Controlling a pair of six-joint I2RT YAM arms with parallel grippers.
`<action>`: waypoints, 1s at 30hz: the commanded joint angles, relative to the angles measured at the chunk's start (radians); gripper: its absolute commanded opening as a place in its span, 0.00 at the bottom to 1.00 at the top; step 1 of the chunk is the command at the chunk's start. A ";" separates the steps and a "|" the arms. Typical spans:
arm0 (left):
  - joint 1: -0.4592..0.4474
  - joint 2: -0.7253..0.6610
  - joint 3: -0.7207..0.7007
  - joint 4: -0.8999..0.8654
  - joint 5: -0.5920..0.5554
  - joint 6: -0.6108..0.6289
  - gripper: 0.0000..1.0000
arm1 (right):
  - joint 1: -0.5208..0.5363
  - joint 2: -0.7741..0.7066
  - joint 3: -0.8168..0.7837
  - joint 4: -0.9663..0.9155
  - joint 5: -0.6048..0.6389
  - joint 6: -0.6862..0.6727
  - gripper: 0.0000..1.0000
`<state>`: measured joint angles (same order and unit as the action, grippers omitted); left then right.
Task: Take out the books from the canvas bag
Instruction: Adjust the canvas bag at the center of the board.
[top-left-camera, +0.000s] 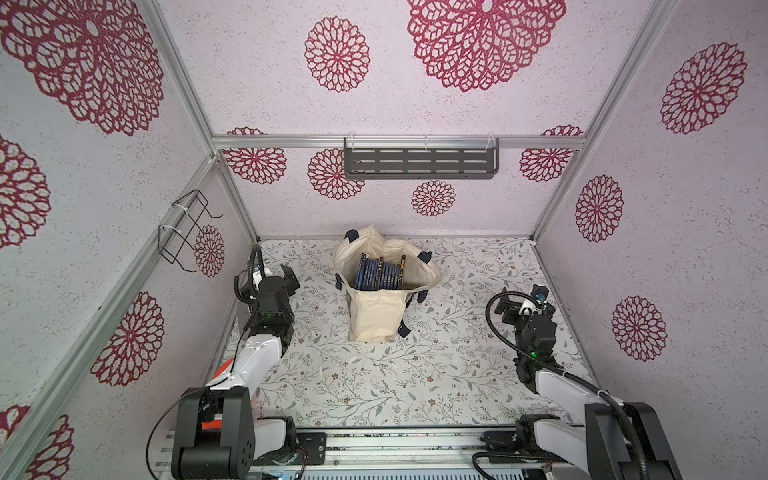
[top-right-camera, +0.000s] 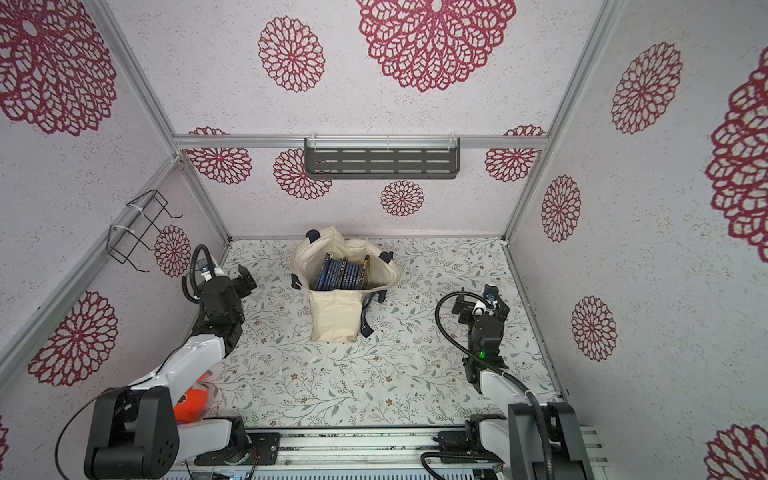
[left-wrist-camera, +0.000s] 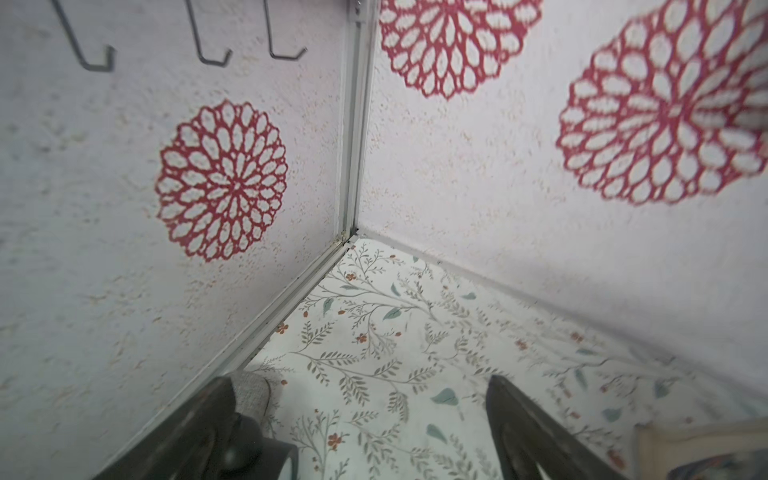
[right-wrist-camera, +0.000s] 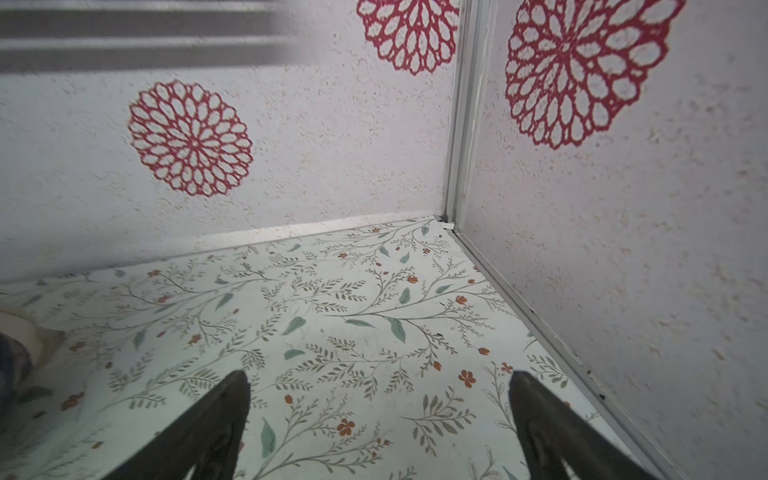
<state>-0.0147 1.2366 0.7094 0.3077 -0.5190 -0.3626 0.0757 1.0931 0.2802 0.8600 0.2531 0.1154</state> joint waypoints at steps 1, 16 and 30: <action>-0.024 -0.059 0.115 -0.433 -0.019 -0.385 0.98 | 0.004 -0.055 0.086 -0.095 -0.091 0.196 0.99; -0.426 -0.143 0.289 -0.960 -0.106 -1.175 0.98 | 0.017 0.091 0.425 -0.435 -0.257 0.519 0.99; -0.862 0.078 0.598 -1.322 -0.321 -1.630 0.98 | 0.179 0.197 0.653 -0.740 -0.075 0.339 0.99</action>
<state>-0.8394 1.2743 1.2552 -0.9085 -0.7776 -1.8656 0.2497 1.2861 0.8776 0.2054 0.1436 0.5041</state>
